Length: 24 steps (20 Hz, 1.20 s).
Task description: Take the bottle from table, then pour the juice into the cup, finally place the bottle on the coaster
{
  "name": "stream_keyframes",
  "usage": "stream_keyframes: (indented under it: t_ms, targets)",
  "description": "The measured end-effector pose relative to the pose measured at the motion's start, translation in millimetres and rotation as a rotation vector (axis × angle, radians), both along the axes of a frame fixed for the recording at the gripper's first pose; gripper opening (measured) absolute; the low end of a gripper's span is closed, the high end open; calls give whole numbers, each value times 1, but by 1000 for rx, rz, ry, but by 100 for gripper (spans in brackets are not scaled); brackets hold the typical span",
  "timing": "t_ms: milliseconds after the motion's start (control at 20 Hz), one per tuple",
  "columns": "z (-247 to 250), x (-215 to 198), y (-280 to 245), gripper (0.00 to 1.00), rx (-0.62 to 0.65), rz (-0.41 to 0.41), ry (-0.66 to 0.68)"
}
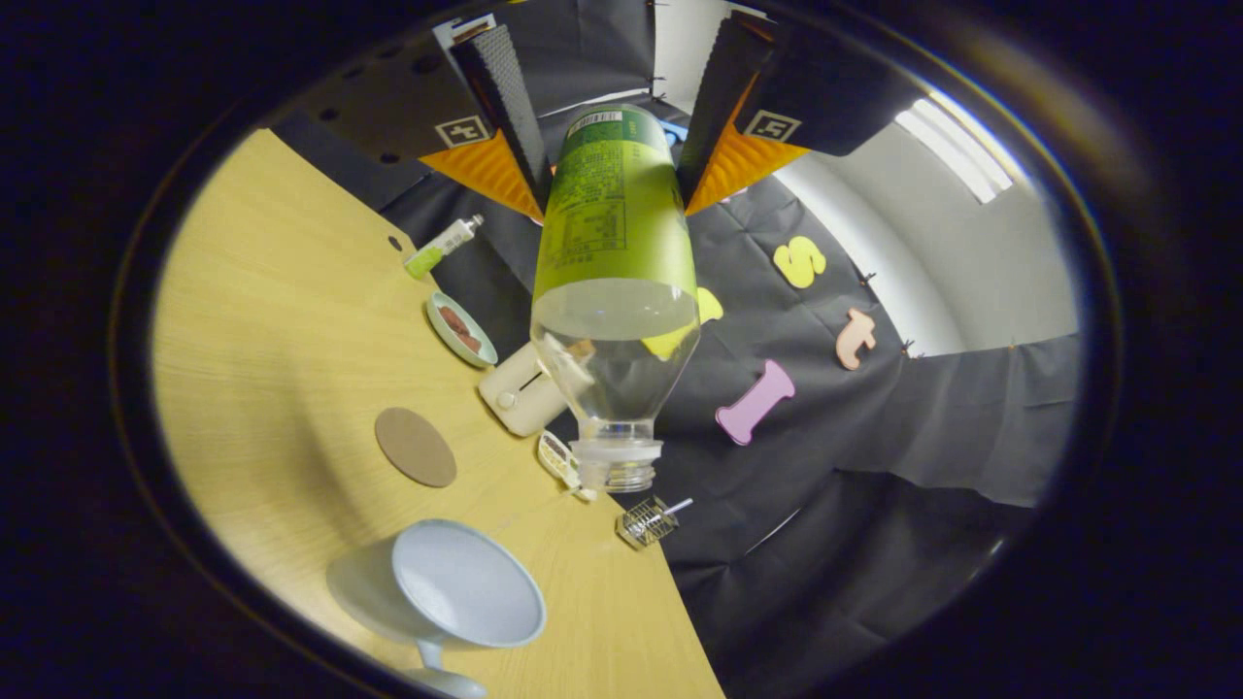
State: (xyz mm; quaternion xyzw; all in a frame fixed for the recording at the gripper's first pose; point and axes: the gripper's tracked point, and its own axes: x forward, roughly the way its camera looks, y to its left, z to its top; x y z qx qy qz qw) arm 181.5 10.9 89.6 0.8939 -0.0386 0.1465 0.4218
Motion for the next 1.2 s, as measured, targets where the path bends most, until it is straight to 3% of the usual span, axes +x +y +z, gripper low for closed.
stream_keyframes:
  t_ms: [450,750,950,1200]
  targets:
    - [0,5,1,79,-22,-6,0]
    - [-10,4,2,79,-128,-37,20]
    - [-27,6,16,79,-313,-17,85]
    - [-24,-5,18,79,-400,-42,61]
